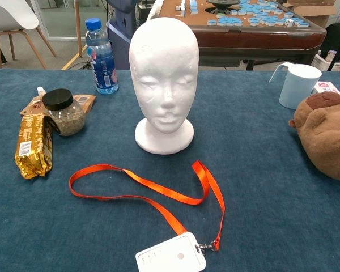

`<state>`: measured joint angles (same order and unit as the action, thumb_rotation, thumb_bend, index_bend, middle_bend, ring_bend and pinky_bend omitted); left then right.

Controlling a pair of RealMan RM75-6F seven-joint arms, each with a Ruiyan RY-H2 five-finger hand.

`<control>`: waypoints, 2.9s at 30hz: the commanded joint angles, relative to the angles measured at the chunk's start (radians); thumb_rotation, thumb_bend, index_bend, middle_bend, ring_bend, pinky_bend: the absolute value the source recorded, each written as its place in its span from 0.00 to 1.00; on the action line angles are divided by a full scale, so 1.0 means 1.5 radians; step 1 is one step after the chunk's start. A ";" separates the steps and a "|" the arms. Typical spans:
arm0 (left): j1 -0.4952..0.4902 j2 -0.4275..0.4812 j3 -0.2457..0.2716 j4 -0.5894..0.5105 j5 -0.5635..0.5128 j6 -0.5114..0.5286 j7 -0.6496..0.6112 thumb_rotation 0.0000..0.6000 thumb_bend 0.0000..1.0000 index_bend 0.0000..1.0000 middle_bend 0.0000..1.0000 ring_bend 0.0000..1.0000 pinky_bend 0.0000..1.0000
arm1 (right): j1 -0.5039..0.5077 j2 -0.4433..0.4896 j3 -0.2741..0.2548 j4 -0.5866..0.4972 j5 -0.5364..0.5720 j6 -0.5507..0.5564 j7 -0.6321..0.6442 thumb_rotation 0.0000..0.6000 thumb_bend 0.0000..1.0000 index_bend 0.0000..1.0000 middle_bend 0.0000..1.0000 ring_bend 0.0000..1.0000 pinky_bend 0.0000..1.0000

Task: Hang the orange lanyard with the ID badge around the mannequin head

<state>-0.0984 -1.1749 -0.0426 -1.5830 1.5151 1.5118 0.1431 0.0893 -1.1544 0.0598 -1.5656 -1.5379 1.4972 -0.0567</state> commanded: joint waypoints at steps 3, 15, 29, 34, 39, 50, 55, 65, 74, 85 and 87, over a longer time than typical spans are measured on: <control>0.000 0.000 0.001 0.006 0.010 0.006 -0.012 1.00 0.31 0.33 0.35 0.37 0.36 | 0.001 0.003 0.000 -0.005 -0.003 0.001 0.000 1.00 0.32 0.43 0.55 0.46 0.46; -0.002 0.003 0.008 0.020 0.036 0.013 -0.034 1.00 0.31 0.34 0.42 0.43 0.43 | 0.013 0.022 -0.005 -0.033 -0.034 -0.005 0.018 1.00 0.32 0.43 0.55 0.47 0.46; -0.024 0.016 0.017 0.021 0.096 0.017 -0.078 1.00 0.31 0.39 0.63 0.65 0.63 | 0.142 0.087 -0.034 -0.131 -0.145 -0.175 0.028 1.00 0.61 0.43 0.82 0.87 0.87; -0.023 0.020 0.023 0.018 0.101 0.018 -0.082 1.00 0.31 0.39 0.67 0.70 0.72 | 0.210 0.094 -0.039 -0.161 -0.150 -0.285 0.028 1.00 0.79 0.43 0.92 0.99 0.99; -0.019 0.017 0.025 0.020 0.097 0.022 -0.086 1.00 0.31 0.39 0.67 0.70 0.72 | 0.272 0.084 -0.040 -0.177 -0.135 -0.384 0.035 1.00 1.00 0.43 1.00 1.00 1.00; -0.019 0.017 0.030 0.023 0.102 0.021 -0.092 1.00 0.33 0.39 0.67 0.70 0.72 | 0.353 -0.006 -0.040 -0.142 -0.076 -0.512 0.002 0.80 1.00 0.43 1.00 1.00 1.00; -0.018 0.014 0.033 0.024 0.104 0.021 -0.092 1.00 0.33 0.39 0.67 0.70 0.72 | 0.373 -0.033 -0.034 -0.126 -0.029 -0.546 -0.041 0.70 1.00 0.43 1.00 1.00 1.00; -0.016 0.010 0.039 0.030 0.105 0.021 -0.098 1.00 0.33 0.39 0.67 0.70 0.72 | 0.399 -0.088 -0.015 -0.090 0.068 -0.565 -0.109 0.64 1.00 0.39 1.00 1.00 1.00; -0.010 0.006 0.042 0.039 0.103 0.026 -0.106 1.00 0.33 0.39 0.67 0.70 0.72 | 0.425 -0.132 -0.007 -0.062 0.106 -0.570 -0.118 0.64 1.00 0.36 1.00 1.00 1.00; -0.003 0.002 0.046 0.056 0.102 0.032 -0.125 1.00 0.33 0.39 0.67 0.70 0.73 | 0.453 -0.189 -0.009 -0.013 0.135 -0.578 -0.126 0.64 1.00 0.36 1.00 1.00 1.00; -0.001 0.002 0.046 0.058 0.101 0.035 -0.128 1.00 0.33 0.39 0.67 0.70 0.72 | 0.456 -0.197 -0.012 -0.004 0.141 -0.580 -0.128 0.65 1.00 0.36 1.00 1.00 1.00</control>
<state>-0.1005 -1.1719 0.0269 -1.4965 1.6669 1.5635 -0.0488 0.7702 -1.4461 0.0442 -1.5759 -1.3304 0.6300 -0.2473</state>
